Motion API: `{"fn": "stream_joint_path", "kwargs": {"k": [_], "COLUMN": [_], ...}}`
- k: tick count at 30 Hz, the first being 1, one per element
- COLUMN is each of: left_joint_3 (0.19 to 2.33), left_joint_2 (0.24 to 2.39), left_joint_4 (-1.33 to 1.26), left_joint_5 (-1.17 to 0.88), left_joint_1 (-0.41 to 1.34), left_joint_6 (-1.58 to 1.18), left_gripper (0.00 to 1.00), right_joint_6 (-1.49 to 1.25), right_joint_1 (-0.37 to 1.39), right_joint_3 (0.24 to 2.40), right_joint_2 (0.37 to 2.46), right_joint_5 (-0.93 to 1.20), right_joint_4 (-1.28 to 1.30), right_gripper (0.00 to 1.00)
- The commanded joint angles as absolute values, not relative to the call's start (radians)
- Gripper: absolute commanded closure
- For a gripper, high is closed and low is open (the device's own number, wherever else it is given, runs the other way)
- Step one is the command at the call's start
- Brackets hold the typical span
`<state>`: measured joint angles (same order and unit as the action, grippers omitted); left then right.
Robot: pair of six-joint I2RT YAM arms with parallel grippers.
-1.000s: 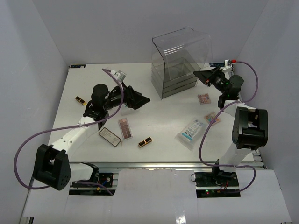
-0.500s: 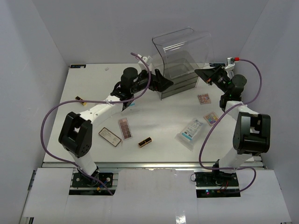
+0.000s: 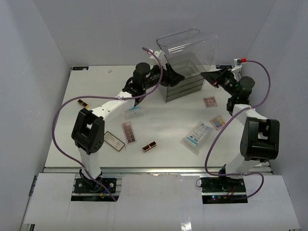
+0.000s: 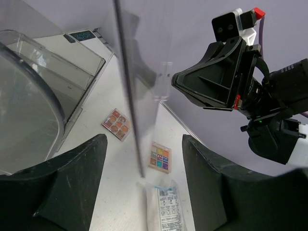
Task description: Organize the makeup
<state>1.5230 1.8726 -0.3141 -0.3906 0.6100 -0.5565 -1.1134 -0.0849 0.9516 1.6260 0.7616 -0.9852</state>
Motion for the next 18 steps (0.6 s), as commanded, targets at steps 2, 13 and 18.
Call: {"fn": "stream_joint_path", "kwargs": {"k": [2,13,18], "left_joint_3": [1.585,1.599,1.621], "left_joint_2": [1.875,1.876,1.869], "left_joint_4": [-0.310,-0.324,-0.311], "left_joint_5": [-0.447,-0.512,-0.515], "left_joint_1": [0.623,0.624,0.624], "left_joint_6": [-0.602,-0.660,-0.673], "left_gripper": [0.32,0.65,0.72], "right_joint_6": [-1.075,-0.997,-0.817], "right_joint_1": [-0.079,-0.080,-0.087], "right_joint_3": [0.960,0.955,0.938], "right_joint_2": [1.575,1.556,1.485], "right_joint_5": [0.762,0.781,0.856], "right_joint_4": [-1.016,-0.984,-0.899], "right_gripper": [0.91,0.86,0.81]}}
